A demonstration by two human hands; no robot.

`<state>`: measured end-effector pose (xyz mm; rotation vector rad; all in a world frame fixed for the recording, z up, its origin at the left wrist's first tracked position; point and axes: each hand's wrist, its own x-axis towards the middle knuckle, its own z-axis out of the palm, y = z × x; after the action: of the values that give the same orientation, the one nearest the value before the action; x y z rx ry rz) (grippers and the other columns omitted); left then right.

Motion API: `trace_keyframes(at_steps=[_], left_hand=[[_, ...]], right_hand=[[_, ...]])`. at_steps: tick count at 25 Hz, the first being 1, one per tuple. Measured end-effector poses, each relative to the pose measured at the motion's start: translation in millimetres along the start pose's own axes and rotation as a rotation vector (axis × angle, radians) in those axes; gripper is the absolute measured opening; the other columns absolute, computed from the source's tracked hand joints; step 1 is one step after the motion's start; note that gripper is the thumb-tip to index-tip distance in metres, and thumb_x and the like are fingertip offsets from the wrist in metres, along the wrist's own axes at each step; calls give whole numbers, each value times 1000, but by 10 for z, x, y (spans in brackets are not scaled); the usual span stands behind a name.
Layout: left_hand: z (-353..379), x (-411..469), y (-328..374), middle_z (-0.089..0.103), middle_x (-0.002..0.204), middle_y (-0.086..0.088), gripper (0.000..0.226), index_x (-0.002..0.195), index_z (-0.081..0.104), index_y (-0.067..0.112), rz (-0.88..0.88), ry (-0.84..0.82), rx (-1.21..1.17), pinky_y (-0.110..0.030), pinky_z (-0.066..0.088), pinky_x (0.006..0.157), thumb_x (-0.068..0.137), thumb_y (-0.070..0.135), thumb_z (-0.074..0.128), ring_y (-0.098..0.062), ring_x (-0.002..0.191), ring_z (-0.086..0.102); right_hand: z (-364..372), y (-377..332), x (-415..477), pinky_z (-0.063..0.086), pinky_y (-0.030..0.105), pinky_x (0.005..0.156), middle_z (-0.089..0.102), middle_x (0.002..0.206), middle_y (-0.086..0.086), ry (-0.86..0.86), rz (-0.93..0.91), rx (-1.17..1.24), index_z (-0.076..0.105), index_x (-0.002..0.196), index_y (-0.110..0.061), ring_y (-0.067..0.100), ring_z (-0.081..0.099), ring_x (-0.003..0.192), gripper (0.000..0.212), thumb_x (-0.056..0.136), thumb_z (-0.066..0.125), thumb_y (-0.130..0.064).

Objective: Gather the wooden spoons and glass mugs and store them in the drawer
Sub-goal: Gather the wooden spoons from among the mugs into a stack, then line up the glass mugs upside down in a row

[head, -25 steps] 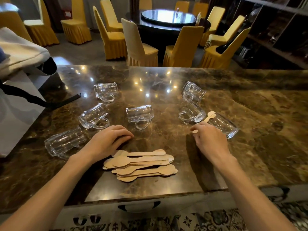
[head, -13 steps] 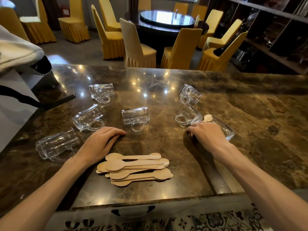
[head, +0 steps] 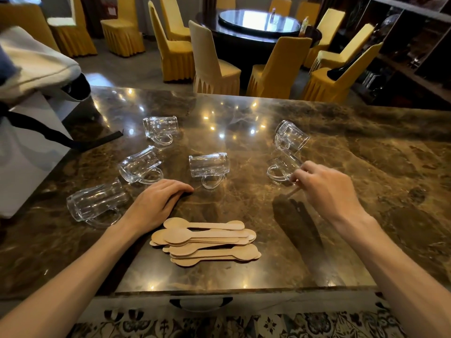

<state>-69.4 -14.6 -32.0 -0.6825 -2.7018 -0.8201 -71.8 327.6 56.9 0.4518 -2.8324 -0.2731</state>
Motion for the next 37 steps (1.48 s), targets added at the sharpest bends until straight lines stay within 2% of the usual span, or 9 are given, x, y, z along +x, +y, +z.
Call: trace_keyframes(at_steps=[3, 7, 9, 12, 18, 22, 27, 31, 37], left_hand=[[21, -15, -3, 67, 110, 2, 25, 112, 66, 16, 1, -3, 0, -28, 44, 93, 93, 8, 52, -10, 105, 57], [27, -65, -55, 66, 111, 5, 25, 112, 65, 18, -19, 7, 11, -25, 42, 92, 93, 9, 51, -9, 105, 56], [29, -43, -75, 66, 111, 7, 26, 113, 64, 20, -20, 6, 14, -26, 43, 92, 94, 10, 50, -9, 105, 56], [66, -11, -66, 65, 112, 7, 26, 113, 63, 22, -22, 5, 5, -27, 44, 92, 94, 12, 49, -6, 106, 54], [133, -46, -73, 65, 111, 10, 25, 113, 62, 25, -33, -1, -18, -30, 46, 92, 95, 16, 47, -3, 106, 52], [112, -37, -63, 65, 113, 9, 25, 114, 61, 25, -25, -8, -21, -33, 46, 94, 96, 18, 45, -7, 108, 54], [117, -132, -102, 65, 113, 8, 26, 115, 61, 23, -45, -8, -39, -31, 45, 94, 96, 16, 45, -6, 109, 53], [24, -101, -50, 64, 114, 5, 29, 116, 61, 20, -50, -2, -132, -23, 45, 93, 95, 9, 45, -5, 107, 54], [-363, -375, 60, 64, 111, 10, 25, 117, 60, 25, -81, 106, -201, -15, 44, 87, 94, 21, 50, 1, 102, 55]], right_hand=[[-265, -111, -51, 46, 29, 53, 67, 85, 4, 268, 15, 203, 72, 91, -13, 28, 64, 72, 14, 77, 74, -11], [-537, -492, -66, 51, 26, 63, 64, 92, 8, 378, -134, 436, 71, 97, -7, 23, 64, 70, 19, 84, 62, -18], [-618, -699, -80, 54, 28, 68, 64, 95, 9, 332, -233, 465, 69, 104, -6, 24, 66, 70, 25, 81, 63, -14], [-606, -1018, -85, 60, 35, 63, 67, 98, 7, 185, -340, 474, 62, 118, -10, 23, 68, 72, 54, 69, 76, 4], [-212, -1703, -133, 50, 34, 84, 63, 111, 2, -57, -576, 448, 60, 116, -16, 20, 59, 100, 28, 89, 55, -11], [-61, -1813, -173, 50, 29, 78, 64, 107, -1, -52, -552, 472, 64, 113, -20, 16, 57, 93, 23, 90, 60, -20], [-39, -1820, -201, 47, 31, 80, 66, 107, -3, -83, -479, 585, 67, 108, -22, 15, 58, 95, 32, 97, 43, -39], [-103, -1683, -56, 51, 29, 81, 68, 105, -9, -86, -380, 627, 69, 104, -26, 11, 60, 94, 28, 91, 52, -44], [-52, -1421, 355, 55, 31, 76, 67, 95, -12, -37, -107, 837, 71, 100, -26, 0, 59, 79, 19, 82, 67, -33]])
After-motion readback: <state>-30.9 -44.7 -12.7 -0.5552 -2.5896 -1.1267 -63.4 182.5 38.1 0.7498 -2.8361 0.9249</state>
